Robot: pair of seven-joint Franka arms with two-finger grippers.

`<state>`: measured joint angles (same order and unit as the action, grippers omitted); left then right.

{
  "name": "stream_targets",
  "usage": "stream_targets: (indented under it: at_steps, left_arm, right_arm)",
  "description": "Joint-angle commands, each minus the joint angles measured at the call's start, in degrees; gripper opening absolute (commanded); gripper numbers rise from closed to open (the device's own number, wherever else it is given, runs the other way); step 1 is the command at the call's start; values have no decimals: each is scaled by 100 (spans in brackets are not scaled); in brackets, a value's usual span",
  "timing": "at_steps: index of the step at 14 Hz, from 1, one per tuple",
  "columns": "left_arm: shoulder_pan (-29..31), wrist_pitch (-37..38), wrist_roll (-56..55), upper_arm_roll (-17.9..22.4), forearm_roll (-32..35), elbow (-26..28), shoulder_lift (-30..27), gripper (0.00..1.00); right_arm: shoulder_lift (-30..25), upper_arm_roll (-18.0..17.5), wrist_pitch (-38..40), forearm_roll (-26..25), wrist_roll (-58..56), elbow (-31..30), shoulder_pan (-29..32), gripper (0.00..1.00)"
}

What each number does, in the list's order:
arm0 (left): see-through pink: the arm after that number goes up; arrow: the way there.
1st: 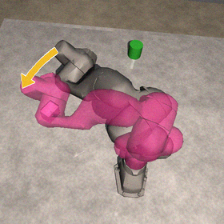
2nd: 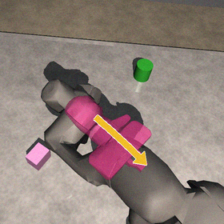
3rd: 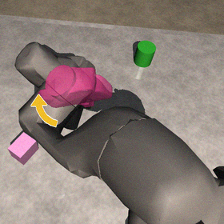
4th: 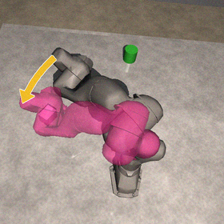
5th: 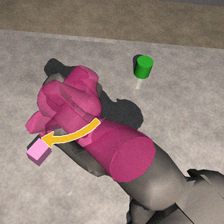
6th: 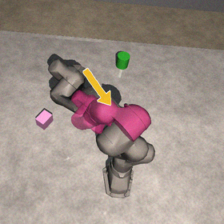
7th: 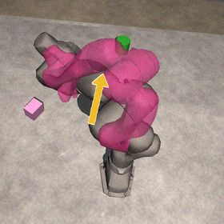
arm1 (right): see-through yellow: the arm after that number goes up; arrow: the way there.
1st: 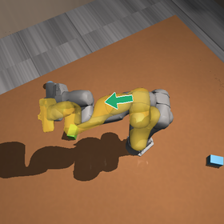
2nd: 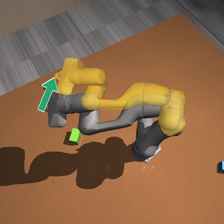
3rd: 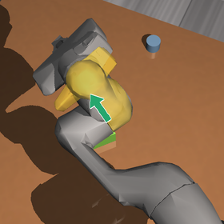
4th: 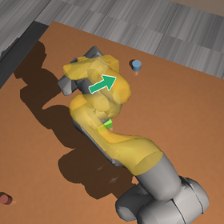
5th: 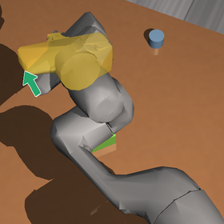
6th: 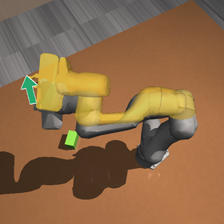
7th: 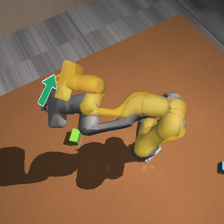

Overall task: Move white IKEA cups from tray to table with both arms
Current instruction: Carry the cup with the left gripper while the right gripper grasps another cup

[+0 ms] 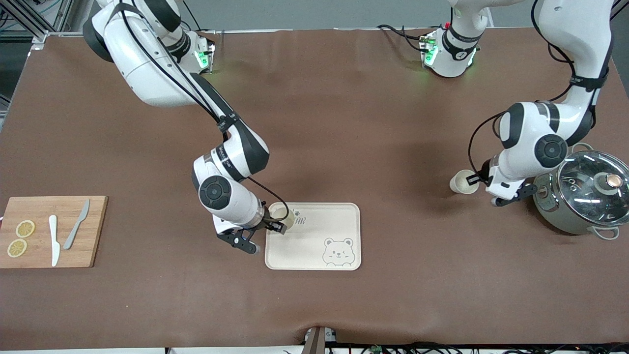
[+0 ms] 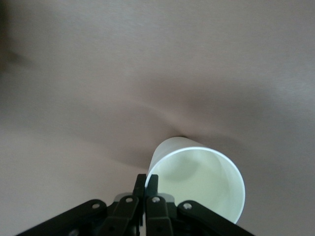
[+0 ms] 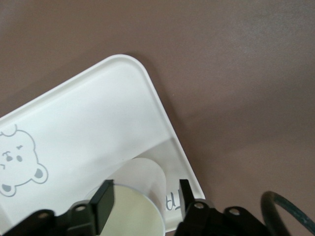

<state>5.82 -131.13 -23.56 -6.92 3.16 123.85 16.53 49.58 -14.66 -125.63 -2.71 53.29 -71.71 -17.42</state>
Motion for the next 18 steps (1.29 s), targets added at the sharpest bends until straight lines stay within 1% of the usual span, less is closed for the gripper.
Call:
stream_targets:
  at_steps: [1,3,4,5,6,7,8,9,10,11,14,16,17,18]
  left_arm:
    - [86,-97,115,-108,-122,201,-229,0]
    - [86,-97,115,-152,-289,192,-220,0]
    - [86,-97,115,-152,-290,192,-211,1]
    - [86,-97,115,-152,-290,201,-211,10]
    - [68,-97,115,-161,-290,210,-211,21]
    - [77,-97,115,-204,-290,210,-194,35]
    - [86,-89,115,-222,-290,219,-185,56]
    - [86,-45,115,-222,-290,210,-220,93]
    - [94,25,124,-222,-299,201,-298,100]
    - [86,217,124,-222,-299,175,-421,100]
    - [86,998,132,-231,-290,-105,-852,100]
    - [59,1657,132,-240,-290,-578,-949,100]
    - [51,1956,132,-248,-290,-825,-958,100]
    - [51,2229,185,-292,-281,-1019,-967,100]
  right_arm:
    - [-124,-186,248,-133,120,-45,177,72]
    - [-124,-335,801,-159,129,130,283,72]
    - [-124,-371,855,-168,155,131,274,72]
    - [-106,-371,830,-186,172,105,231,72]
    - [-63,-380,803,-212,260,78,204,69]
    - [-36,-380,768,-308,391,69,161,61]
    - [-10,-380,724,-466,523,61,134,55]
    - [43,-380,663,-545,576,35,108,49]
    - [52,-380,567,-572,577,-1,99,28]
    - [52,-380,522,-581,577,-10,99,0]
    - [-35,-388,696,-546,524,25,186,0]
    - [-237,-423,1257,-520,515,113,361,0]
    - [-360,-511,1538,-502,446,148,536,0]
    - [-631,-738,1759,-468,140,96,930,0]
